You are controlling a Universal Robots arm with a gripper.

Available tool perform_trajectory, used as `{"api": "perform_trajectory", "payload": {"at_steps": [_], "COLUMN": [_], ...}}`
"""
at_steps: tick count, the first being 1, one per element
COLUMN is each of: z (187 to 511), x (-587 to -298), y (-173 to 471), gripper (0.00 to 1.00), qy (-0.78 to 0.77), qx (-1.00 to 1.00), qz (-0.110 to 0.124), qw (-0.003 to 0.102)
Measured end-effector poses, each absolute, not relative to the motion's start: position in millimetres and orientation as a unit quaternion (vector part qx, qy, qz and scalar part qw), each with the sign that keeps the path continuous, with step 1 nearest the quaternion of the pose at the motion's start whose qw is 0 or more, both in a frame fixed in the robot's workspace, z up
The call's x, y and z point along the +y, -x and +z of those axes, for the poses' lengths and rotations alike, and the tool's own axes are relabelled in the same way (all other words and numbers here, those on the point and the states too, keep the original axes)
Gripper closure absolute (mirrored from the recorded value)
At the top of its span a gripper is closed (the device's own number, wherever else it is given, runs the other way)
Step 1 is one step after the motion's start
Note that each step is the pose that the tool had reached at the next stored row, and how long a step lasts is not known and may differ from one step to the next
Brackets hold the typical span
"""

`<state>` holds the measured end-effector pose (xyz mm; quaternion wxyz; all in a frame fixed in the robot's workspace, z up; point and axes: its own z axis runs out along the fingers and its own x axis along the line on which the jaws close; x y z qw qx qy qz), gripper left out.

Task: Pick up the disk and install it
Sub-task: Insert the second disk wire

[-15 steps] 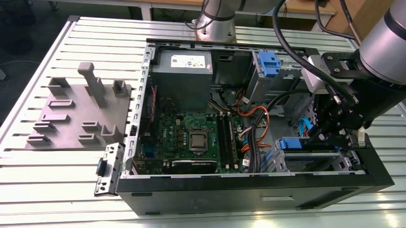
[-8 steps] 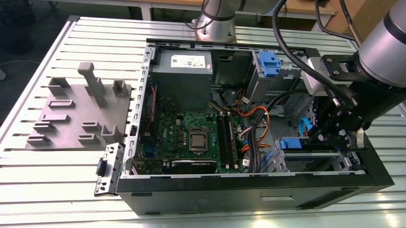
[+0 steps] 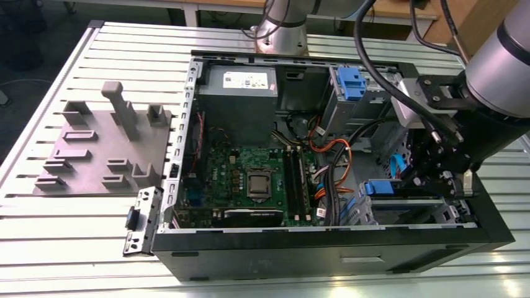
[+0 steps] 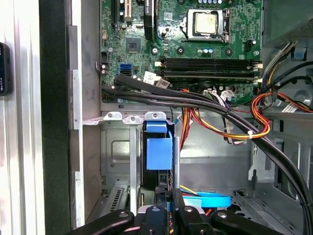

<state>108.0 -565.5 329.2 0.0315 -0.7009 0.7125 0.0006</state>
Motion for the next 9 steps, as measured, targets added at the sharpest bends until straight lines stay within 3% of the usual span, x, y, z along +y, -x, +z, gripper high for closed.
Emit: {"api": "perform_trajectory", "payload": {"at_steps": [8, 9], "z": [328.5, 328.9], "x": [-565.5, -565.5], "y": [-108.0, -108.0], "gripper": [0.83, 0.76], "qy": [0.701, 0.701], "qx": [0.713, 0.713], "qz": [0.001, 0.001], "qw": [0.032, 0.032]}}
